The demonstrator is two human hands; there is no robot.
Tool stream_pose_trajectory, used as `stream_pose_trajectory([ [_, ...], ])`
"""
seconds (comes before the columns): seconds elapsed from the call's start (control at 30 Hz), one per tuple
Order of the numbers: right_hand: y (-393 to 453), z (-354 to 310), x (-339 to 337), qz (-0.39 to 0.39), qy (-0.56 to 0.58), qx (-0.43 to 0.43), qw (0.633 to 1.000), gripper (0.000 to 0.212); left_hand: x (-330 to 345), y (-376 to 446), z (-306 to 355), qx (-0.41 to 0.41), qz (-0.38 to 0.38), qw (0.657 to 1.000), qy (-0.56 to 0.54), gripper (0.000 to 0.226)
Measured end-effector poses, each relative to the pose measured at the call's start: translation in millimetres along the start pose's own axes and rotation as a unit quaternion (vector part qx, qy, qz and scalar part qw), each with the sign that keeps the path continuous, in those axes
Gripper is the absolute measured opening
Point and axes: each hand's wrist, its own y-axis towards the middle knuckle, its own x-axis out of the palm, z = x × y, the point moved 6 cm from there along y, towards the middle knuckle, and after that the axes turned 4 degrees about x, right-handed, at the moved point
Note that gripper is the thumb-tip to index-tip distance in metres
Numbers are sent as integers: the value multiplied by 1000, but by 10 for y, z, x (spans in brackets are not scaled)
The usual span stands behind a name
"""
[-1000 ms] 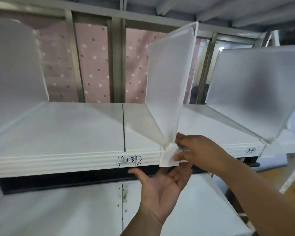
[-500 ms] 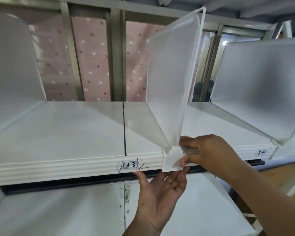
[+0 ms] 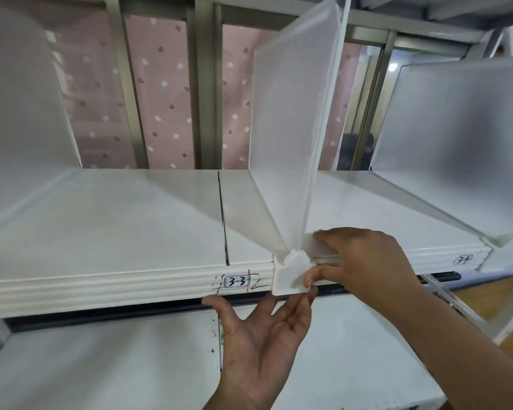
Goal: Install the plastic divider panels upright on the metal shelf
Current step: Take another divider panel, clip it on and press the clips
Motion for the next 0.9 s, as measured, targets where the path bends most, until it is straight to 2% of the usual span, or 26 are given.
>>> stream_pose_trajectory([
  [0.13, 31, -122, 7, 0, -13, -16, 1000, 97, -41, -39, 76, 3, 15, 1000, -4, 138],
  [0.23, 60, -249, 50, -4, -6, -29, 1000, 96, -95, -89, 163, 3, 27, 999, -18, 130],
  [0.4, 122, -404, 119, -33, -13, -49, 998, 101, -95, -221, 318, 15, 37, 999, -31, 134],
  [0.73, 99, -574, 170, -38, -5, -37, 999, 90, -89, -248, 403, 45, 54, 997, -39, 116],
  [0.9, 84, -615, 200, -31, -30, -8, 999, 99, -136, -227, 431, 69, 74, 995, -7, 108],
])
